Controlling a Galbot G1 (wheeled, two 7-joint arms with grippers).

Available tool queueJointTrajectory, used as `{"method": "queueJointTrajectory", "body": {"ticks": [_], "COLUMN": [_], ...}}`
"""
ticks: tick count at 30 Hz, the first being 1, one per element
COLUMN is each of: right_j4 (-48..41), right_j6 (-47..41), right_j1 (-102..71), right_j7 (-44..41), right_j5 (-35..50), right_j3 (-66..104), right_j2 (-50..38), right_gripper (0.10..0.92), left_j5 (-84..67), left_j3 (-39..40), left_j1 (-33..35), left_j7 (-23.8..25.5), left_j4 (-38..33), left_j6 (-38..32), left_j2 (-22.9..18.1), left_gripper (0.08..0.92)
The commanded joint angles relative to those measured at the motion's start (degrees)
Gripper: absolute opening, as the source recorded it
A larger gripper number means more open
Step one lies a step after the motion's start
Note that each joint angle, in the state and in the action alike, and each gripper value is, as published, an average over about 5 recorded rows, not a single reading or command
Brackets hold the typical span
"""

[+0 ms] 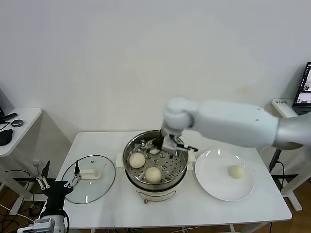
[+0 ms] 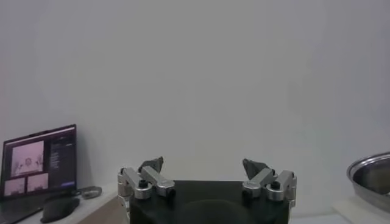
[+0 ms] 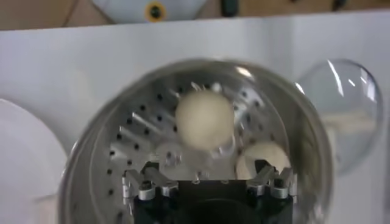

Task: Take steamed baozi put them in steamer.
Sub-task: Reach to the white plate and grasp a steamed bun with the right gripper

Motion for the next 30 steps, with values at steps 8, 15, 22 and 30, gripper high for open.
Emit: {"method": "queueJointTrajectory", "body": {"ticks": [8, 15, 22, 30], "right_j4": [0.6, -6.8, -15.3, -20.6], "right_j6": [-32.3, -26.9, -23.8, -22.3], "right_j1": [-15.9, -39.6, -48.0, -48.3], "right_j7": [-4.9, -4.2, -2.6, -1.4], "right_j5": [0.7, -6.7, -12.8, -15.1], "right_j3": [16.5, 34.9, 42.0, 42.2], "right_j2": [-36.4, -37.3, -32.1, -24.0], "right_gripper": [0.823, 0.823, 0.823, 0.823], "left_j5": [-0.1, 0.3, 0.5, 1.0], "left_j3": [1.4, 2.0, 1.2, 0.7], "left_j1": [-1.3, -1.4, -0.3, 0.4], "left_j7": [0.2, 0.3, 0.4, 0.4], "left_j4": [1.5, 1.5, 0.9, 0.7], "left_j6": [0.0, 0.3, 0.3, 0.2], "left_j2": [1.6, 1.7, 1.6, 1.2], "left_gripper": [0.823, 0.823, 0.823, 0.823]}}
